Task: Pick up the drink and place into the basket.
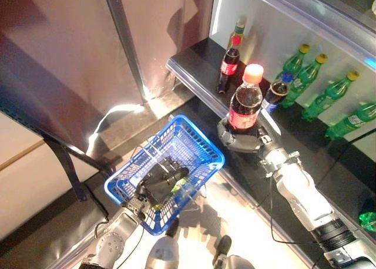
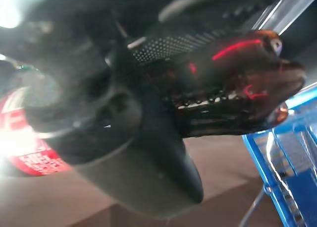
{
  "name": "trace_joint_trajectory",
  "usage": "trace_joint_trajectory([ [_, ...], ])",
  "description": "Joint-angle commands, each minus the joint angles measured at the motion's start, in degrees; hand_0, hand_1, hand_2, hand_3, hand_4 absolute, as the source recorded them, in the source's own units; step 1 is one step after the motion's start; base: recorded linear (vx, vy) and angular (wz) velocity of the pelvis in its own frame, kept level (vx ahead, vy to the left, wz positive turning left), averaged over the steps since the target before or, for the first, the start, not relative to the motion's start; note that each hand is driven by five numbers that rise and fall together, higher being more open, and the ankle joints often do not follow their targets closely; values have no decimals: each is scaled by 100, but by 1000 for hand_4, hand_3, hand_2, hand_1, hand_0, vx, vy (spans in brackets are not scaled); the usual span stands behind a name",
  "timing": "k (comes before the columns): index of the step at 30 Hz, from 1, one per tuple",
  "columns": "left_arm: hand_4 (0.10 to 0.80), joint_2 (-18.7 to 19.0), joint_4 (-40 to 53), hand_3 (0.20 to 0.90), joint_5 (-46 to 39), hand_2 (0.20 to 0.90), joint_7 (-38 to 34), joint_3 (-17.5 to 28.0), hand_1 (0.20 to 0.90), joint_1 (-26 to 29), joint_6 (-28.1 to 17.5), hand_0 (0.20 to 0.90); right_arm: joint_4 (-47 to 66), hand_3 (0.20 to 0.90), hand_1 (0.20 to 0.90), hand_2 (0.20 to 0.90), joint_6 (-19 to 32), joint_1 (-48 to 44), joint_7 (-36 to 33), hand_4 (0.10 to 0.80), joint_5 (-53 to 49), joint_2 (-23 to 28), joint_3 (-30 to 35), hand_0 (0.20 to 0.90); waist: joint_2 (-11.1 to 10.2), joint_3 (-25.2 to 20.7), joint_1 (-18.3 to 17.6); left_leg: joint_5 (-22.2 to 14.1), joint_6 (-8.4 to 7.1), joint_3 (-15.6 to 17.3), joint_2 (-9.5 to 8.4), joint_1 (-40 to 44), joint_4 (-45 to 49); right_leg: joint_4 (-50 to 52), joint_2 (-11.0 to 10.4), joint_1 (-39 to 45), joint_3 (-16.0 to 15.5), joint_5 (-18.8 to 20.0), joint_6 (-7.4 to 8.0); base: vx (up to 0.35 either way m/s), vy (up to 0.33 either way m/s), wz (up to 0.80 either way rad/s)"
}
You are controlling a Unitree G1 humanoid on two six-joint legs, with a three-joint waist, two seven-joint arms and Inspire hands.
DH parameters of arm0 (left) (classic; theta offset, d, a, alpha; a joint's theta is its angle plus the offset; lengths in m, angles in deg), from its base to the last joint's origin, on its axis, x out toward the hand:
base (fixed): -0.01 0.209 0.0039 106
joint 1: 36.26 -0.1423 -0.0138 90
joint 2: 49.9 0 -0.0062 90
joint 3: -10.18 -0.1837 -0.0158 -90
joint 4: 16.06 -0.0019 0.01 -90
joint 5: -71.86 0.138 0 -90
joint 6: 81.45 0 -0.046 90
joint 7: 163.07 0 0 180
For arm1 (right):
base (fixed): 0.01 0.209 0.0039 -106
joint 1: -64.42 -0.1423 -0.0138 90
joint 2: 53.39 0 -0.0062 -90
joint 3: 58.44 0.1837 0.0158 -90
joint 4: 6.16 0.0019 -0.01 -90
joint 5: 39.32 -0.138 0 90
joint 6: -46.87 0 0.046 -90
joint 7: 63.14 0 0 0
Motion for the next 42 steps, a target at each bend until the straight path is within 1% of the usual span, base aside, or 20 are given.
trace_joint_trajectory([
  [1, 100, -66, 1540, 200, -657, 300, 707, -222, 300, 684, -502, 300, 733, 200, 300, 300, 739, -677, -29, 100, -59, -26, -128, 300, -82, -1359, 11, -333, 44, 160, -199, 240, -17, 173, 197, 277, -181, -394, 36, 0, 0, 0],
  [6, 100, -33, 1815, 200, -748, 300, 687, -253, 300, 710, -423, 300, 786, 200, 300, 300, 802, -692, -32, 100, -5, -56, -263, 300, -97, -1377, 71, -334, 39, 105, -210, 219, -17, 161, 195, 282, -227, -396, 44, 5, -8, 4],
  [19, 100, -1, 2223, 200, -840, 300, 815, -295, 300, 737, -286, 300, 916, 200, 300, 300, 748, -840, 25, 100, 8, -132, -495, 300, -109, -1402, 174, -317, 35, 21, -236, 174, -17, 127, 190, 295, -285, -391, 41, 1, -3, 4],
  [27, 100, 8, 2388, 200, -844, 300, 905, -320, 300, 763, -263, 300, 1060, 200, 300, 300, 660, -894, 215, 100, -22, -199, -609, 300, -113, -1402, 206, -309, 32, -18, -249, 164, -17, 119, 192, 301, -301, -391, 39, 0, 0, 0],
  [42, 100, 28, 2660, 200, -732, 300, 1158, -391, 300, 1005, -269, 300, 625, 200, 300, 300, 377, -786, 470, 100, 73, -402, -1074, 300, -120, -1455, 239, -289, 17, -73, -269, 132, -17, 86, 180, 318, -335, -389, 53, -1, 1, 2],
])
